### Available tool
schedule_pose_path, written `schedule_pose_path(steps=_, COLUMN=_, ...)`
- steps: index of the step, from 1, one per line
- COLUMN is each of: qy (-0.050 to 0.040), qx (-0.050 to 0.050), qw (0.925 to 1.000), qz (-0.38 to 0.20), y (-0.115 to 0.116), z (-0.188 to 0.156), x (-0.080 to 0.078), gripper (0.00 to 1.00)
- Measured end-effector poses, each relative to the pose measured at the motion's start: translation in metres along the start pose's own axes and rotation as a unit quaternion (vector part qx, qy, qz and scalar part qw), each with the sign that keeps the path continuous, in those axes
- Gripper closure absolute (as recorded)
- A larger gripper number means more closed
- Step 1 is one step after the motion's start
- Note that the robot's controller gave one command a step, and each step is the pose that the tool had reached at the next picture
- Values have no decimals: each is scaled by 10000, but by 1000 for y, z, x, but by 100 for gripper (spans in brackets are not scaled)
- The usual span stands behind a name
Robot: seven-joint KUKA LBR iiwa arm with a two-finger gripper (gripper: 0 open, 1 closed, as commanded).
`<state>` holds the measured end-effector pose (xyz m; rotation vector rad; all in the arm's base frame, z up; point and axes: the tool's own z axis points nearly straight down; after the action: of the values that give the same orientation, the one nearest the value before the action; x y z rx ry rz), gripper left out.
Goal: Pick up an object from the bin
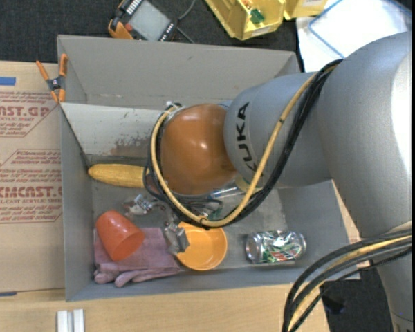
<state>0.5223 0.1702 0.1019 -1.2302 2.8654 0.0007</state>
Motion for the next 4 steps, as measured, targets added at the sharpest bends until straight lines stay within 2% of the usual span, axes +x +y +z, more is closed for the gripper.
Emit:
schedule_pose_path(steps=1, qy=23, qx=-1, qw=9983, qz=-578, y=-7, z=-14, x=43, gripper=0)
schedule_pose_path(steps=2, qy=35, qx=-14, qw=9999, qz=103, y=-92, z=25, x=98, gripper=100)
schedule_pose_path(steps=3, qy=33, qx=-16, qw=9999, qz=102, y=-92, z=24, x=98, gripper=100)
schedule_pose_path(steps=4, qy=61, qx=-52, qw=9999, qz=96, y=-90, z=9, x=103, gripper=100)
